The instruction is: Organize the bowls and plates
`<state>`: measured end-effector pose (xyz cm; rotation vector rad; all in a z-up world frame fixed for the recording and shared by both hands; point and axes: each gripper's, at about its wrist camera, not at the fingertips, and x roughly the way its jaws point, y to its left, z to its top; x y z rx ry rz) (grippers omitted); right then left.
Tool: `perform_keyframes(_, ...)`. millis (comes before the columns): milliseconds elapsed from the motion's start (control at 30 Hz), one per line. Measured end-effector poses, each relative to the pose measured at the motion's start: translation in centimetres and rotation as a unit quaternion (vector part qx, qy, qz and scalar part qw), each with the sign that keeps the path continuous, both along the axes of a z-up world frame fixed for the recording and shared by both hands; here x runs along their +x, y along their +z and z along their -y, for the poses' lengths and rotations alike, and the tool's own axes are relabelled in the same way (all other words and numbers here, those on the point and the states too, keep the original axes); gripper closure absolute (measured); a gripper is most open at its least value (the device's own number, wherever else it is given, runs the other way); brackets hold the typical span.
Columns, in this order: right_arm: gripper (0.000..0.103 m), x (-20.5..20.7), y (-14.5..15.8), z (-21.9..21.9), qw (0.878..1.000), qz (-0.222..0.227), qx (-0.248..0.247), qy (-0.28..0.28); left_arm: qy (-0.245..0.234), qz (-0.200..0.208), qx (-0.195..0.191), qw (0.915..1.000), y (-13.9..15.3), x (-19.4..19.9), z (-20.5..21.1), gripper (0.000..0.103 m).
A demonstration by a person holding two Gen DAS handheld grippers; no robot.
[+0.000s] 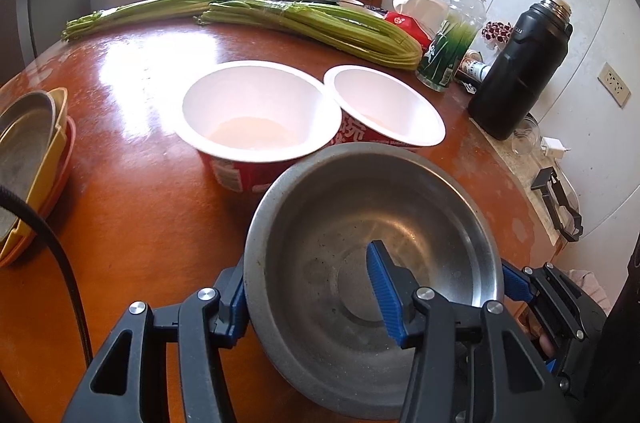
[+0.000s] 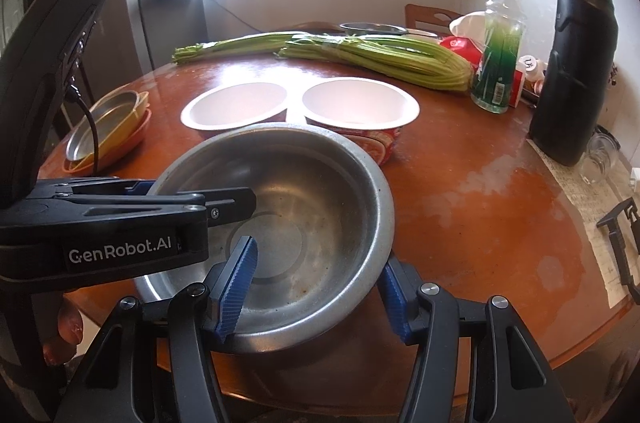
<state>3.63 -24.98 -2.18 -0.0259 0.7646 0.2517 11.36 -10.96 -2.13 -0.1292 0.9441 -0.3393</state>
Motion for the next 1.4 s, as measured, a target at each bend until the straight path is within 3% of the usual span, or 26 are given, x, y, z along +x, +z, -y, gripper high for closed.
perform_keyframes(300, 0.043, -1.5, 1.4, -2.5, 0.999, 0.005, 0.018, 0.038, 0.015, 0.007, 0.000, 0.9999, 0.8, -2.5, -3.3, 0.050)
perform_keyframes(733, 0.043, -1.2, 0.9, -6.4, 0.998, 0.002, 0.009, 0.059, 0.056, 0.011, 0.002, 0.9984, 0.6, -3.3, -7.3, 0.050)
perform_keyframes(1033, 0.043, -0.8, 0.3, -8.1, 0.998, -0.003, 0.000, 0.063, 0.078, 0.019, 0.022, 0.9965, 0.2, -3.3, -8.2, 0.050)
perform_keyframes(1400, 0.043, 0.2, -0.2, -7.7, 0.999, -0.014, 0.003, 0.050, 0.074, 0.025, 0.013, 0.9969, -0.2, -2.8, -8.2, 0.050)
